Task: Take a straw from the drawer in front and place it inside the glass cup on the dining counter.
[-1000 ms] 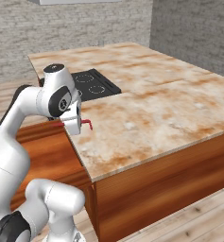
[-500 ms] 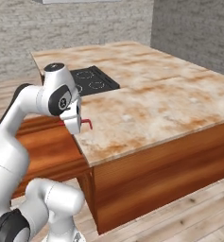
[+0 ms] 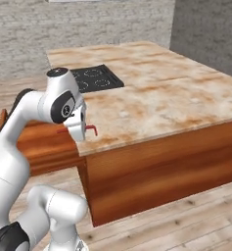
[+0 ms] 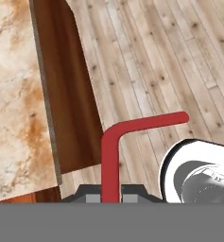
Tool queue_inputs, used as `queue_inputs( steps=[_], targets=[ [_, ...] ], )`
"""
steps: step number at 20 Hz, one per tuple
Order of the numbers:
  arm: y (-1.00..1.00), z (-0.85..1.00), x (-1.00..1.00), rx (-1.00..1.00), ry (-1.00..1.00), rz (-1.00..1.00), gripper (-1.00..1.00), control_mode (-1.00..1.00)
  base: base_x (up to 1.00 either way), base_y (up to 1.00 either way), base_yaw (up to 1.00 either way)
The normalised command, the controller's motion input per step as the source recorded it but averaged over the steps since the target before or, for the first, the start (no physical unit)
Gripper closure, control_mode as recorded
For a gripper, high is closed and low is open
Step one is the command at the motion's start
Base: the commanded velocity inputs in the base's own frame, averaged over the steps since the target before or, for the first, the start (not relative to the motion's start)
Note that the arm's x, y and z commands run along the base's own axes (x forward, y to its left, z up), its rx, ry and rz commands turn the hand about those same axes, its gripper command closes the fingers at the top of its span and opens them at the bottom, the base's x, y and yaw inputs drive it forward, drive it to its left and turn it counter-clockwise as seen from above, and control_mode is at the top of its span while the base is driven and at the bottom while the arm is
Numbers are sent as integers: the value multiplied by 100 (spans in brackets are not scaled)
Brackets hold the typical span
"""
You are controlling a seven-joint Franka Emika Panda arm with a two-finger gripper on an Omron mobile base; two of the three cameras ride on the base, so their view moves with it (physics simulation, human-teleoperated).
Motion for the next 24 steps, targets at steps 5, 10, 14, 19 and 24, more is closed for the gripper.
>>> queue_inputs(
  steps=[5,10,14,19,24],
  targets=[
    [0,0,0,0,0,0,100,100,19,-99,54],
    [0,0,0,0,0,0,100,100,13,-100,51],
    [0,0,0,0,0,0,100,100,0,-100,39],
    [0,0,0,0,0,0,100,100,0,-100,25],
    [0,0,0,0,0,0,100,100,-5,-100,18]
  ],
)
